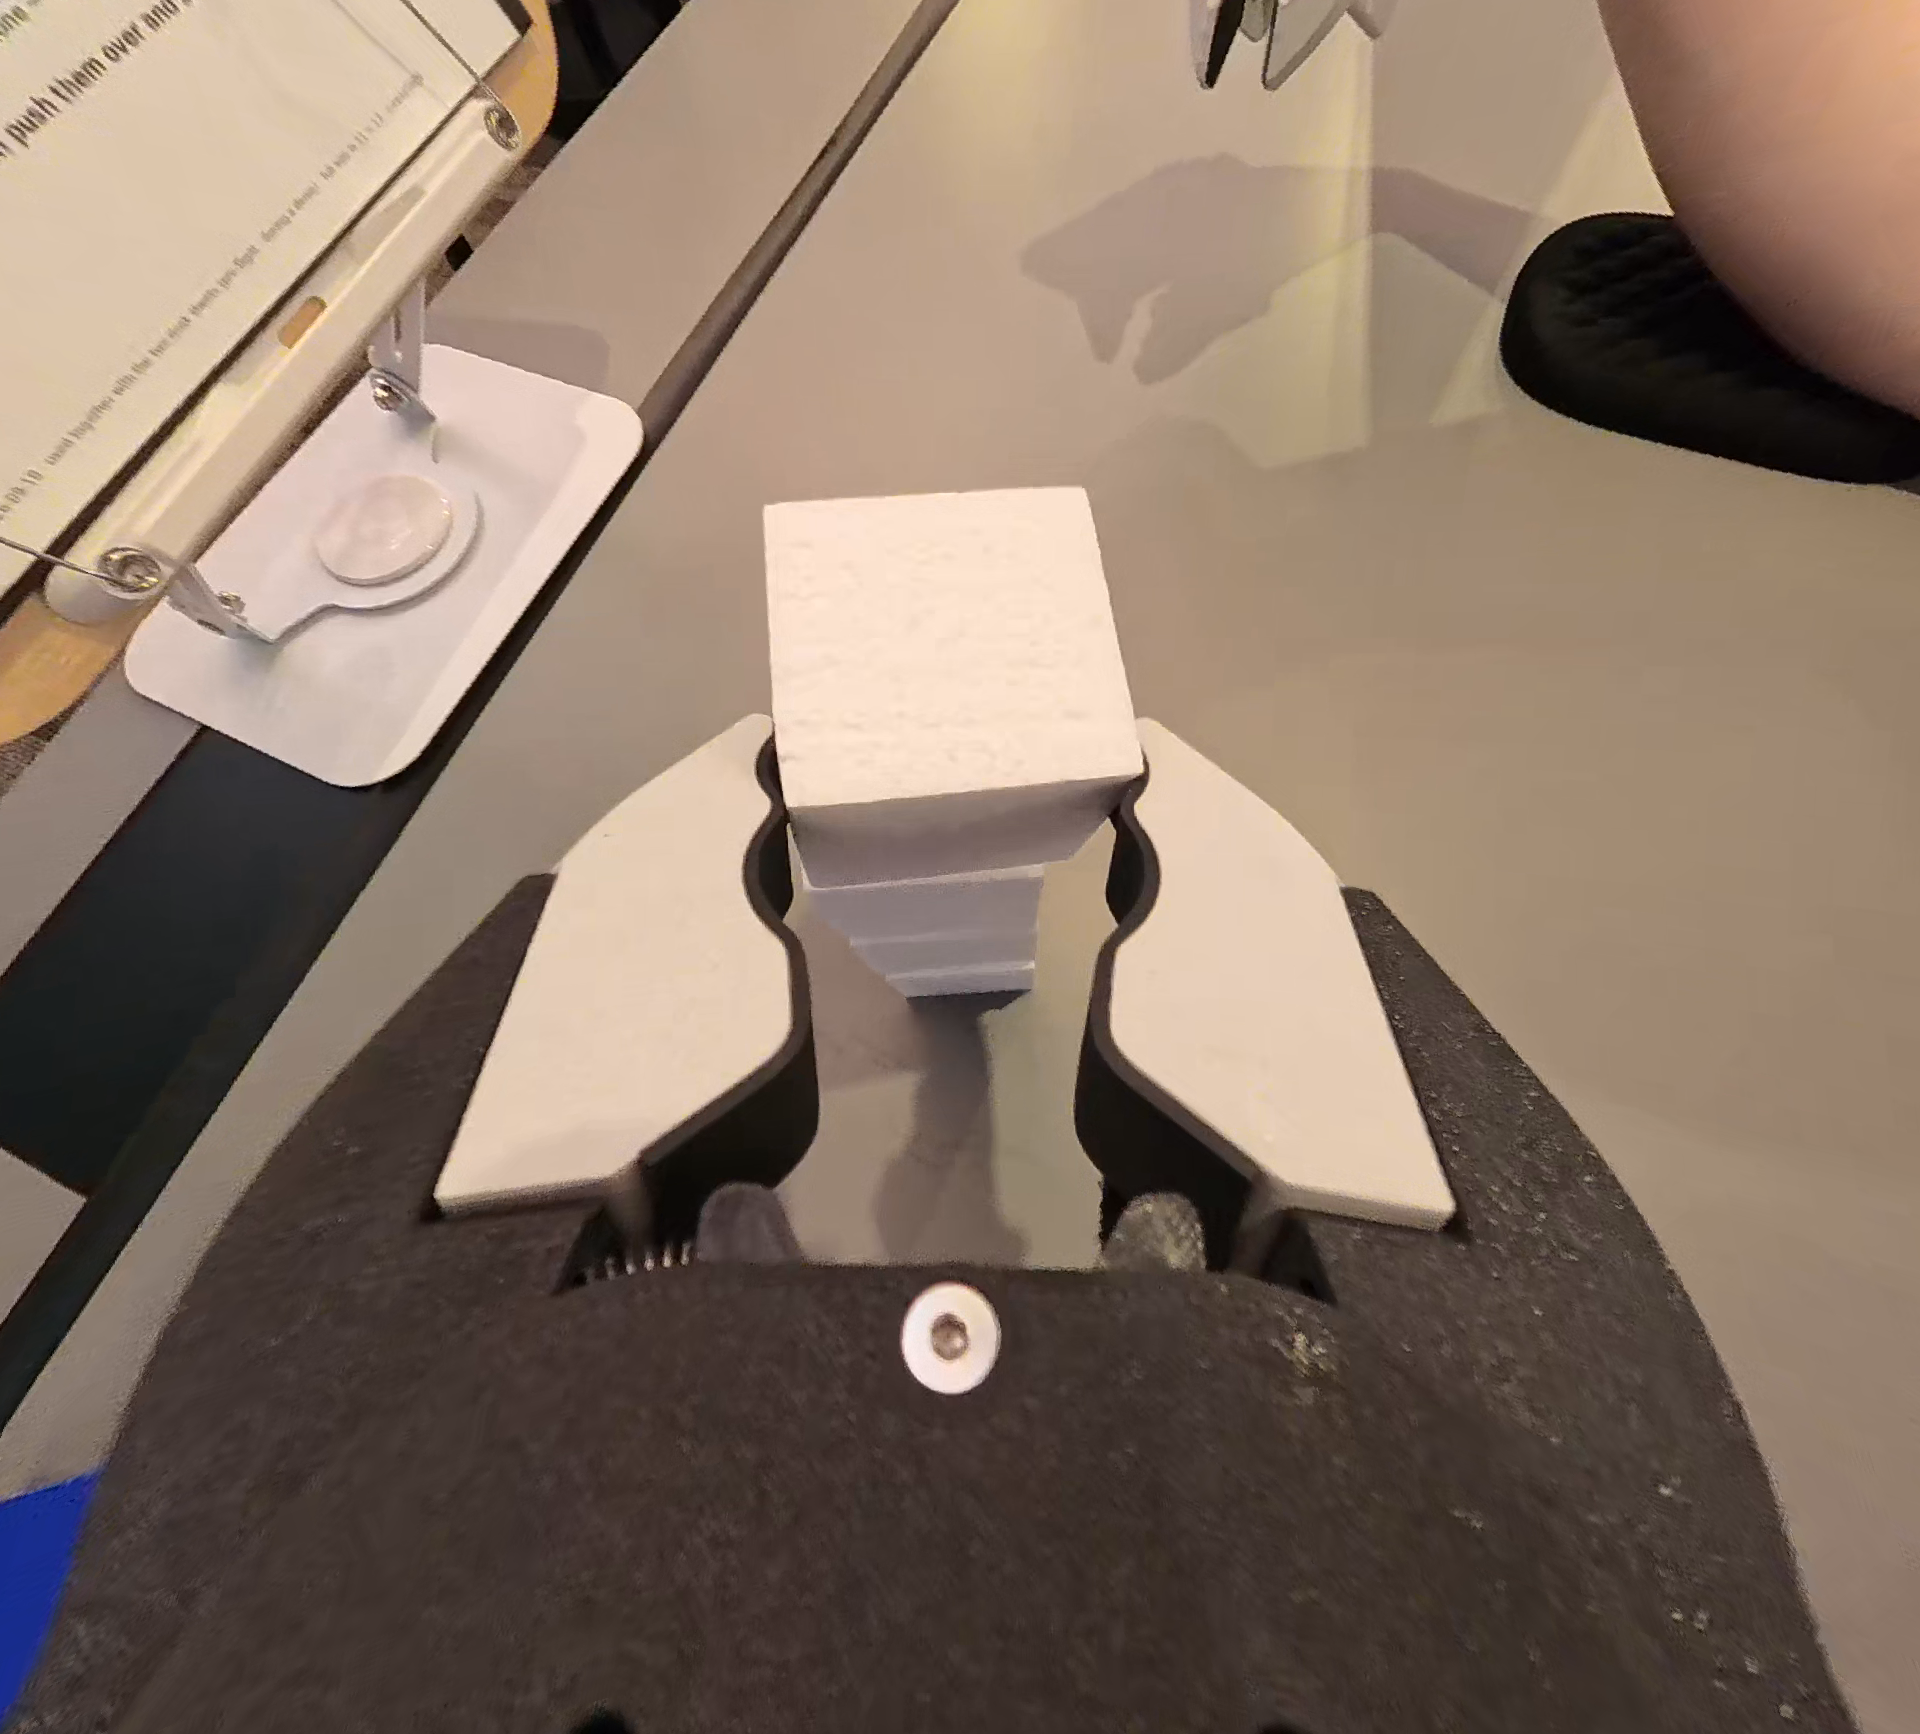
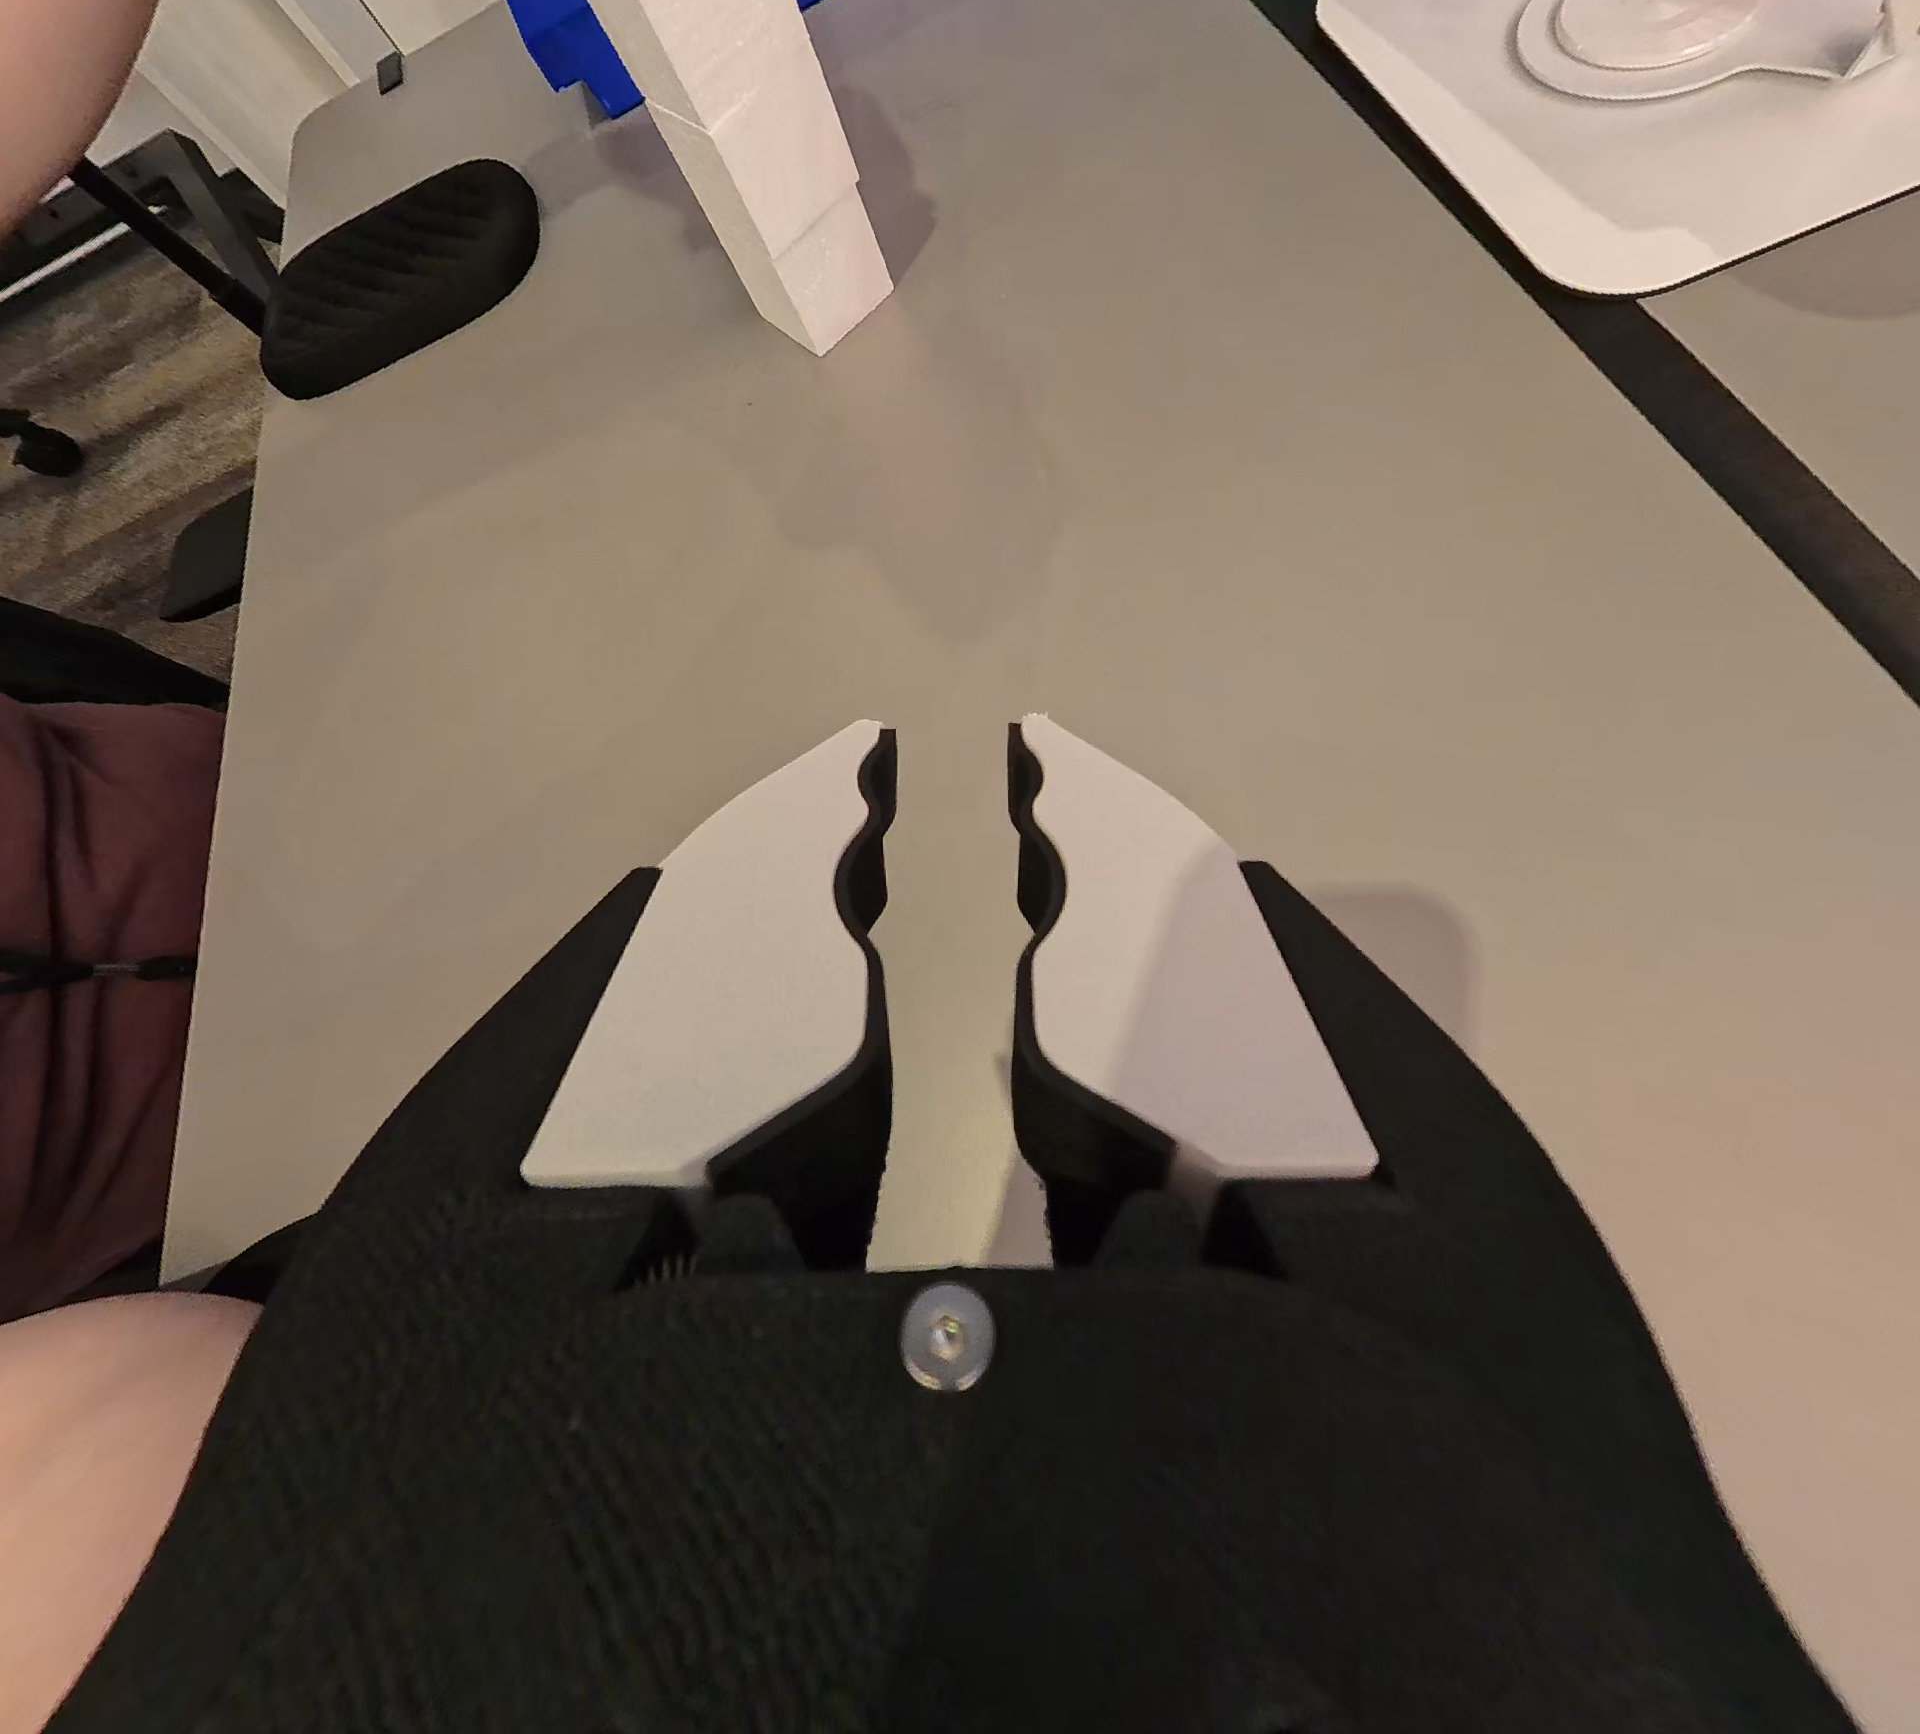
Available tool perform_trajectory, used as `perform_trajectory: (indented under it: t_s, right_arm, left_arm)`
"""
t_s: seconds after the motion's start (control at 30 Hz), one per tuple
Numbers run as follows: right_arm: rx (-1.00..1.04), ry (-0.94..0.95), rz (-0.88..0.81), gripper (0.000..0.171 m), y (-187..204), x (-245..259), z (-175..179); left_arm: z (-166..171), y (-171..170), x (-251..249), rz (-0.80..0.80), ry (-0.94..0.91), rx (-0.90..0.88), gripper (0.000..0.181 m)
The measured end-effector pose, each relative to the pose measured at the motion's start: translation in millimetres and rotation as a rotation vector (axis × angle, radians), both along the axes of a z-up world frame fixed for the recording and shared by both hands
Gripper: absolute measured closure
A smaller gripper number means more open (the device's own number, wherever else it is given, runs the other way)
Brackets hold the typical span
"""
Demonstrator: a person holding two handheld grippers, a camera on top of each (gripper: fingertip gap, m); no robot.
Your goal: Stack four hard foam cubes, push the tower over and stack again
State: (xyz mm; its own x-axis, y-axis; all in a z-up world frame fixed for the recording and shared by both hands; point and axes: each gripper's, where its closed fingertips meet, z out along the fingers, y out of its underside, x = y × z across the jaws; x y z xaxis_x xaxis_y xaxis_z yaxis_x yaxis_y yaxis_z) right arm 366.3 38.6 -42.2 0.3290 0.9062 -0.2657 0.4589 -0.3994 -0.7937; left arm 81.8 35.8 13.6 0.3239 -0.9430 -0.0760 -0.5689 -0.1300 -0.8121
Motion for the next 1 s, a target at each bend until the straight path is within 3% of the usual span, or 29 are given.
perform_trajectory:
  t_s: [1.0]
  right_arm:
    - [-0.023,-0.003,0.025,0.150,-2.7,-0.4,-3.8]
  left_arm:
    - [-6.3,6.3,2.6,-0.078,-0.035,-0.083,0.122]
